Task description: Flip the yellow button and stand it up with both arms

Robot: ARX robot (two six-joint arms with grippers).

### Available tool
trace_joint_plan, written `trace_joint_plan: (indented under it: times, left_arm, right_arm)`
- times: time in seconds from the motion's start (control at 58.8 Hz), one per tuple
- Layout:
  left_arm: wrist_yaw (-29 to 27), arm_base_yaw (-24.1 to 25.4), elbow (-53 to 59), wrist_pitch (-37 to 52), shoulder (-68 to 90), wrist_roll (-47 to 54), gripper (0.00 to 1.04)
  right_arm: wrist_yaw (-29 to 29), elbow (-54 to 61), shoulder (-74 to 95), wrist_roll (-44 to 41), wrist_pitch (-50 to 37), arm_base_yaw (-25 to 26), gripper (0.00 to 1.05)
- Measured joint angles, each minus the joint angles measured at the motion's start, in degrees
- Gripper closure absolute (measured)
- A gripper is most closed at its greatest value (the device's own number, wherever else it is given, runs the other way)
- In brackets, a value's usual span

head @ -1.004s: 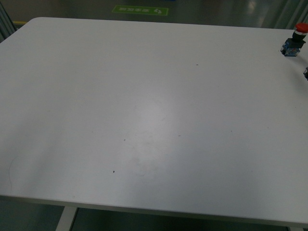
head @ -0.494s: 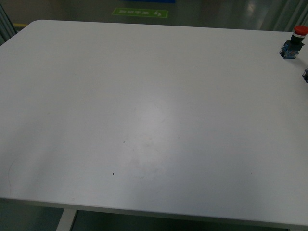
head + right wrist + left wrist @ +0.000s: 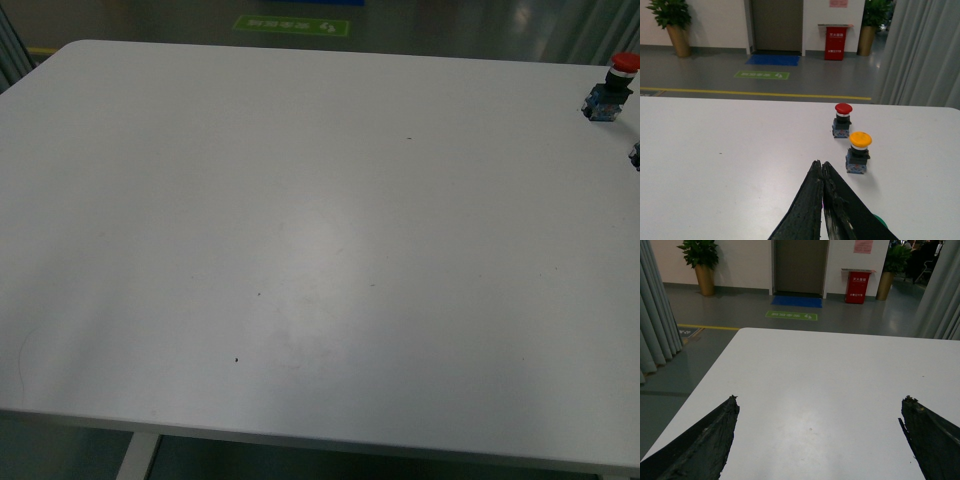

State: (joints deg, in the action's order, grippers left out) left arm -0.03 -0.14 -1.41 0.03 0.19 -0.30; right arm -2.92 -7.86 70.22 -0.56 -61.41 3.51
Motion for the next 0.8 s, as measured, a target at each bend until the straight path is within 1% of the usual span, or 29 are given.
trace_joint_plan:
  times: [0.017, 0.051, 0.136, 0.34, 0.8]
  left_arm:
    - [0.0, 0.0, 0.0, 0.0, 0.0, 0.0, 0.07]
    - [0.0, 0.0, 0.0, 0.0, 0.0, 0.0, 0.07]
    - [0.0, 0.0, 0.0, 0.0, 0.0, 0.0, 0.07]
    - [0.0, 0.0, 0.0, 0.0, 0.0, 0.0, 0.07]
    - [0.0, 0.0, 0.0, 0.0, 0.0, 0.0, 0.07]
  right_arm:
    - [1.4, 0.4, -0.9, 0.0, 0.5, -0.8, 1.01]
    - [2.6, 1.0, -2.3, 0.0, 1.4, -1.7, 1.01]
    - [2.6, 2.7, -6.5, 0.0, 4.0, -3.2, 1.01]
    - [2.9, 4.9, -15.2, 0.0, 10.3, -3.3, 1.01]
    - [2.9, 7.6, -35.9, 0.0, 27.8, -3.3, 1.01]
